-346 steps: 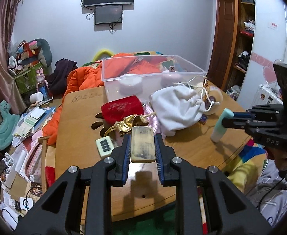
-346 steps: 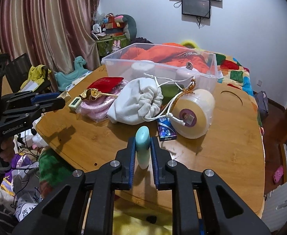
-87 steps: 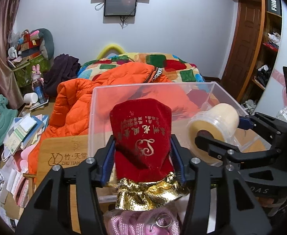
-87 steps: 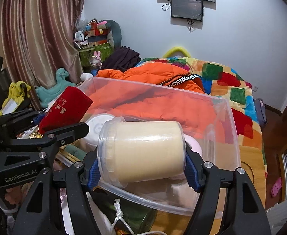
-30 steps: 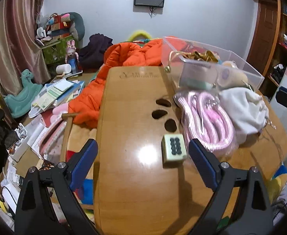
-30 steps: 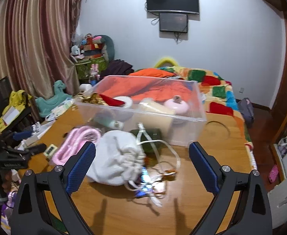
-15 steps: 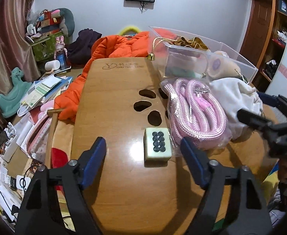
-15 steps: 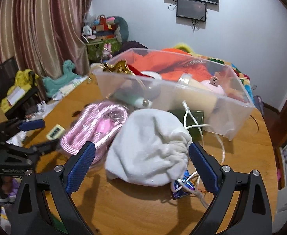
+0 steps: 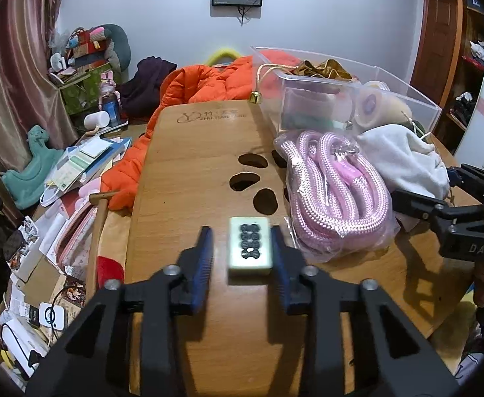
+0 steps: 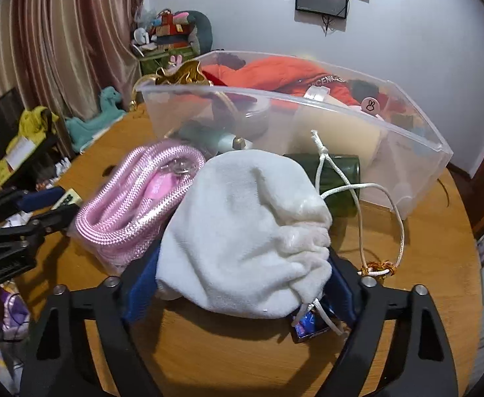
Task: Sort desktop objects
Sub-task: 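Grasp the mahjong tile with the left tool while the right grasps the white drawstring bag, then carry the tile and white bag with both tools over the clear box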
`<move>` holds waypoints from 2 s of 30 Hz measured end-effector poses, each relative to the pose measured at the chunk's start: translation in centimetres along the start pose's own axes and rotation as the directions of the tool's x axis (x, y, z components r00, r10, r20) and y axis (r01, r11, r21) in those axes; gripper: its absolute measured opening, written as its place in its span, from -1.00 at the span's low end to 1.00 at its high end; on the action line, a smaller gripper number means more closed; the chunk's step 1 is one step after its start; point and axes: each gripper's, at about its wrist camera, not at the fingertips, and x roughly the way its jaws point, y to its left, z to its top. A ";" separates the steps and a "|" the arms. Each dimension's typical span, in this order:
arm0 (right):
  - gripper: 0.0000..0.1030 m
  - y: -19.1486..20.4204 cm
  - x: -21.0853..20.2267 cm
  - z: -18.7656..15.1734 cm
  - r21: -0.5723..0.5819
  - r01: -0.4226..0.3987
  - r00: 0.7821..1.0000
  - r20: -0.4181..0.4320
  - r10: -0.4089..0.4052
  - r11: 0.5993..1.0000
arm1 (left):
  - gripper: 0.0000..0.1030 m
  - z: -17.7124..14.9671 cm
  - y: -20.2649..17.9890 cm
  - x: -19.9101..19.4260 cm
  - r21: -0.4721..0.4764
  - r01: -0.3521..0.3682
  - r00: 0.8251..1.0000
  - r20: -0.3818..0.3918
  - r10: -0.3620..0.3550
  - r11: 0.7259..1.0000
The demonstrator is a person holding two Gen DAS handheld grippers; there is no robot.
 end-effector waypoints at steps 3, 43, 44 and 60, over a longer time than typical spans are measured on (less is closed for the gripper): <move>0.13 -0.3 -0.6 0.0 0.011 -0.033 0.999 0.004 0.033 0.999 | -0.54 0.1 -0.2 0.2 -0.001 0.001 1.000 0.005 -0.001 1.000; -0.04 -7.9 -10.5 2.9 0.209 -0.193 0.953 0.273 0.132 0.959 | -0.54 8.5 -5.3 -4.4 0.010 0.139 0.968 0.208 -0.139 0.990; -0.04 -8.0 -10.4 3.1 0.205 -0.191 0.952 0.275 0.131 0.960 | -0.54 8.8 -5.4 -4.4 0.014 0.139 0.968 0.210 -0.139 0.990; -0.04 -9.5 -8.1 8.8 0.150 -0.157 0.955 0.274 0.111 0.976 | -0.54 14.9 -6.7 -1.3 0.052 0.171 0.961 0.211 -0.179 0.984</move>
